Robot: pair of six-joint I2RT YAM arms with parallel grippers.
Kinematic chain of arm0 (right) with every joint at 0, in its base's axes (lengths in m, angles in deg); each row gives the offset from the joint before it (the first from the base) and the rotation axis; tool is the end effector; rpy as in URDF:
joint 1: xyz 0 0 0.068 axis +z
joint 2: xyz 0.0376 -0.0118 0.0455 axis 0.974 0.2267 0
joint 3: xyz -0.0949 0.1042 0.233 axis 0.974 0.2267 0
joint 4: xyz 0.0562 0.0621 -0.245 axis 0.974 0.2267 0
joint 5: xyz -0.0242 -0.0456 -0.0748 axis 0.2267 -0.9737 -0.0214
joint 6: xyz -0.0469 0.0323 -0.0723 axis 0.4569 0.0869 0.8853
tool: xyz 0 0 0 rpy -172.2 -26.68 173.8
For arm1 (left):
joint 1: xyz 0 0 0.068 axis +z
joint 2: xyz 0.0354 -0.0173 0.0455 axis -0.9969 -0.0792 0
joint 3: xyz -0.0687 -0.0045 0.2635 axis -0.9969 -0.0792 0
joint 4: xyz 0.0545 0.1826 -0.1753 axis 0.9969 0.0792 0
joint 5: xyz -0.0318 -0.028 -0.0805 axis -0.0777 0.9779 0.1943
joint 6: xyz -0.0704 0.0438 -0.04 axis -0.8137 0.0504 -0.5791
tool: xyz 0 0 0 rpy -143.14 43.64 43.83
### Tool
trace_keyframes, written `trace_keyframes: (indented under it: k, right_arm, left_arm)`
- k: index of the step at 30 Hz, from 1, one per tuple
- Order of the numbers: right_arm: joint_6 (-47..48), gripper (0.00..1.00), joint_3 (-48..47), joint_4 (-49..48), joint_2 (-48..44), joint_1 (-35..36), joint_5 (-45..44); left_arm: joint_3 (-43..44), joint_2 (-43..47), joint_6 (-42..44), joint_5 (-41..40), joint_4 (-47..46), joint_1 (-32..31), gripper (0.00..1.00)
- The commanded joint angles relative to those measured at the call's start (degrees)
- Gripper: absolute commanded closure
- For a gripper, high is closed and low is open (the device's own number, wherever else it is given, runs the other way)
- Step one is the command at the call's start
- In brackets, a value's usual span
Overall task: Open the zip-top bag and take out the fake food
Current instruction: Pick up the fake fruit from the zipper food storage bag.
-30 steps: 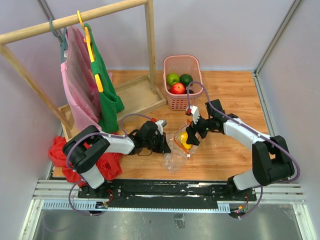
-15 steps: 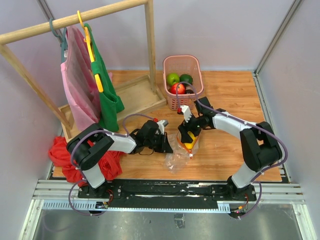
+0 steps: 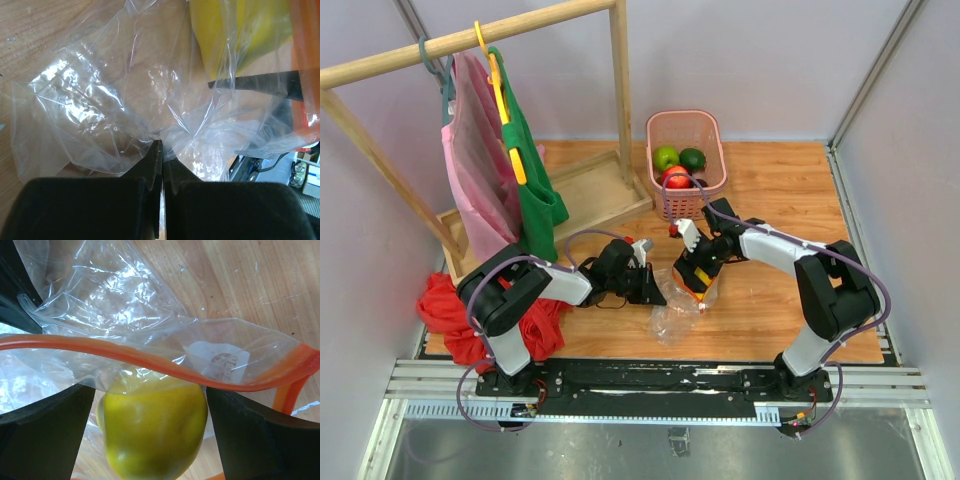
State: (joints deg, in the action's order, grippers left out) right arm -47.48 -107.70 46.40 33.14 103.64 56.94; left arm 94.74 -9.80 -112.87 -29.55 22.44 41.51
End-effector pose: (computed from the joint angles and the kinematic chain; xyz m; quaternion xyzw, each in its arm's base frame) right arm 0.2800 0.1864 0.1344 -0.4619 0.8220 0.2494 0.2210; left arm 0.2208 -0.2601 0.0874 0.1116 0.8789 -0.4259 0.1833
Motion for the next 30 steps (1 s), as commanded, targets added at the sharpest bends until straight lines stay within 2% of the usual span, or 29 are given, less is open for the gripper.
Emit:
trace_keyframes:
  k: [1,4,7,13,20,26,30]
  right_arm:
    - [1.96,0.06,-1.26,3.74,-0.23,1.03,-4.04]
    - [2.55,0.06,-0.87,4.15,-1.04,1.03,-4.73]
    - [2.47,0.11,-0.27,4.07,-1.55,1.03,-4.69]
    - [2.3,0.38,0.0,4.47,-3.6,0.89,-2.05]
    - [2.2,0.59,0.52,4.89,-7.18,-1.06,6.59]
    - [4.38,0.71,1.54,6.42,-10.49,-4.37,17.4]
    - [2.79,0.73,2.78,4.76,-12.44,-6.07,18.53]
  left_arm:
    - [-1.8,-2.63,0.83,-1.59,4.65,0.43,1.0]
    - [-1.72,-2.54,0.76,-1.48,4.6,0.44,1.0]
    - [-1.53,-2.63,0.83,-1.47,4.7,0.44,1.0]
    - [-1.68,-2.24,0.78,-1.64,4.81,0.44,1.0]
    - [-2.44,-1.77,0.32,-1.95,4.88,0.44,1.0]
    - [-2.65,-1.59,-0.74,-1.97,4.74,0.44,1.0]
    - [-2.2,-1.49,-0.59,-2.14,5.32,0.52,1.0]
